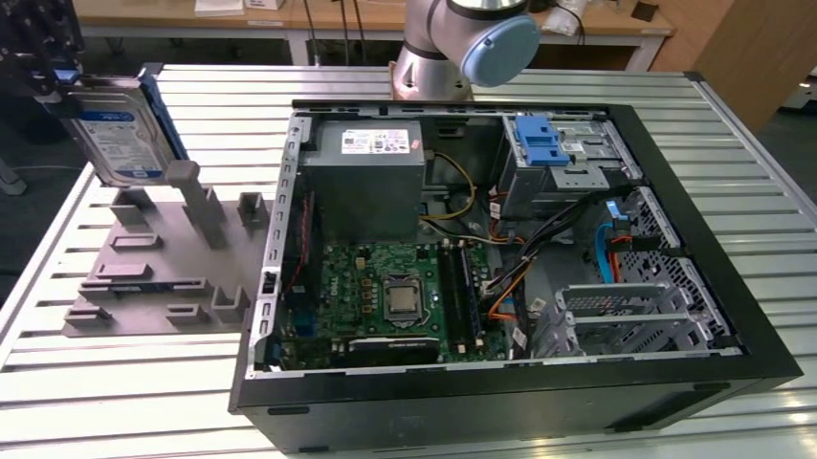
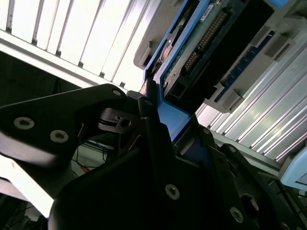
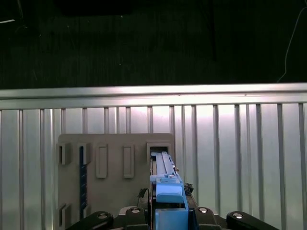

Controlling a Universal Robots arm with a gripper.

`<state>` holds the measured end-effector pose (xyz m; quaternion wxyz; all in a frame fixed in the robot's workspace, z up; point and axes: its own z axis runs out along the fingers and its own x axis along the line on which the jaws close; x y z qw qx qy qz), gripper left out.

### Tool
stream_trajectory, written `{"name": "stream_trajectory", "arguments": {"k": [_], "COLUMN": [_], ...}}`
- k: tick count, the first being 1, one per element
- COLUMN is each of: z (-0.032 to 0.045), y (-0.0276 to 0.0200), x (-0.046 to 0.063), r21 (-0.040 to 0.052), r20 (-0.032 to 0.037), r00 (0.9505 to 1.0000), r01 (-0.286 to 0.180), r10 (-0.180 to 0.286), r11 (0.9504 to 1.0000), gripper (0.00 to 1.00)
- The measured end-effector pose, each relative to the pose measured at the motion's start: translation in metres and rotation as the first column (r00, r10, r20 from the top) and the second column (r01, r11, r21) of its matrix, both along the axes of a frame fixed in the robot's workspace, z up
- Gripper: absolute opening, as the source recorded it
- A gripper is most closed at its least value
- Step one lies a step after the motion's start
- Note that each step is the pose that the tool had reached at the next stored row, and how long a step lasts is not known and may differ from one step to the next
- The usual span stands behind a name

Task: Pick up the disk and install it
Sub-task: 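Pick up the disk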

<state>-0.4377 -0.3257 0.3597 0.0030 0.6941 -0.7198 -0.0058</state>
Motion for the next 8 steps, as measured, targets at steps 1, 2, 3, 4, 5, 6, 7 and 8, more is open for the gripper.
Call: {"name": "stream_trajectory", "arguments": {"k": [1, 2, 3, 4, 5, 6, 7, 8], "z": [0.0008, 0.0015, 0.0021, 0.0029, 0.0035, 0.0044, 0.0057, 0.0071], "y": [0.0001, 0.0001, 0.0002, 0.0002, 0.0002, 0.0002, 0.0002, 0.0003], "x": [0.0000, 0.0000, 0.0000, 0.0000, 0.0000, 0.0000, 0.0000, 0.0000], "r21": [0.0000, 0.0000, 0.0001, 0.0000, 0.0000, 0.0000, 0.0000, 0.0000], "r20": [0.0000, -0.0001, 0.0000, 0.0000, 0.0000, -0.0002, -0.0001, -0.0001], "r00": [1.0000, 1.0000, 1.0000, 1.0000, 1.0000, 1.0000, 1.0000, 1.0000], "r01": [0.000, 0.000, 0.000, 0.000, 0.000, 0.000, 0.000, 0.000], "r10": [0.000, 0.000, 0.000, 0.000, 0.000, 0.000, 0.000, 0.000], "r11": [1.0000, 1.0000, 1.0000, 1.0000, 1.0000, 1.0000, 1.0000, 1.0000], "gripper": [0.36, 0.36, 0.36, 0.36, 0.36, 0.36, 0.36, 0.36]}}
